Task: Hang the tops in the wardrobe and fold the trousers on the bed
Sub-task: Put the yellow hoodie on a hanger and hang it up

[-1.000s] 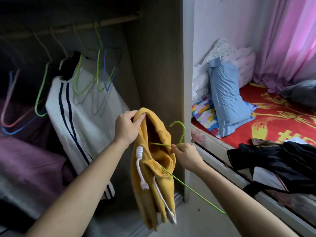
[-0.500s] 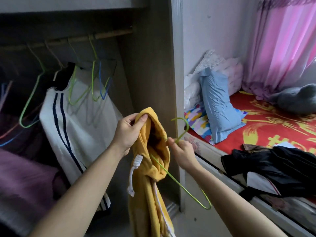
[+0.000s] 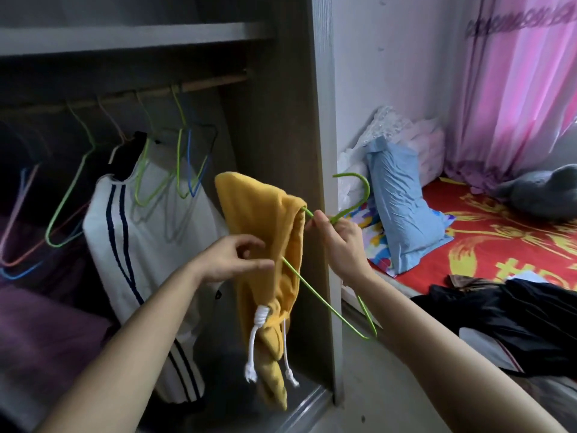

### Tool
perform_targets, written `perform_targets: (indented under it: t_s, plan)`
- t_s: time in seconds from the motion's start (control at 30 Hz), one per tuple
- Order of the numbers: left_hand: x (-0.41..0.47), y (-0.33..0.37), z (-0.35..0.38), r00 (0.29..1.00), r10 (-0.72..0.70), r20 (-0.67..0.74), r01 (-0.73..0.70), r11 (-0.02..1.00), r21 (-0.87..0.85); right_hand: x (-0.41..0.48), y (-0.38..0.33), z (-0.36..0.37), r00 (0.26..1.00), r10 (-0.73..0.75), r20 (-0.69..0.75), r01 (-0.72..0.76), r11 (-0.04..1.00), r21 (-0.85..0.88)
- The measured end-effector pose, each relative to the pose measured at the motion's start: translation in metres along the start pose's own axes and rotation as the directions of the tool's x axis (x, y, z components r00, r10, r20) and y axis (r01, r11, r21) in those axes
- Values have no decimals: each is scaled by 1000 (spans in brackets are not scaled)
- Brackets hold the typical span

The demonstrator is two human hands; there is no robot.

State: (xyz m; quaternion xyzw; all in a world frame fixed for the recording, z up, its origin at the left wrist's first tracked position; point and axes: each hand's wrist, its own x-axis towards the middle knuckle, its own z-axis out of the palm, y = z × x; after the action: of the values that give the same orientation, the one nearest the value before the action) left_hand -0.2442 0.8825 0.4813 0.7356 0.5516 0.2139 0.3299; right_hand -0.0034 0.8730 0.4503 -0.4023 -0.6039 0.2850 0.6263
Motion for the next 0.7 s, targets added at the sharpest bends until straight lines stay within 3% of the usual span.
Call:
perform_targets:
  t_s: [0.1,0.17,0.27,0.37,0.5,0.57,0.7]
  plan:
    - [11,-17,1,938,-89,-335,-29,943,-332,10,-13,-3,998,-18,-53,20,998,54]
    - [23,-32,6,868,-170,-466,-16,929,-370,15,-18,-1,998,-16,-53,18,999,38]
    - [36,-53,24,919,-247,-307,169,951,-259,17,-21,4,999,10,-32,-9,999,31]
    - [40,-66,50,928,-334,-167,332,942,-39,20,-25,2,999,13,-46,-11,999,52]
    - [42,-61,91,906,-419,-59,423,886,191,26,-34,-3,998,-12,-58,14,999,29]
    - [46,-51,113,899,-439,7,426,876,225,29,-37,-5,997,-26,-68,26,1000,8]
    - [55,-32,143,877,-447,-174,467,879,95,31,-38,-12,992,-40,-116,37,999,-28]
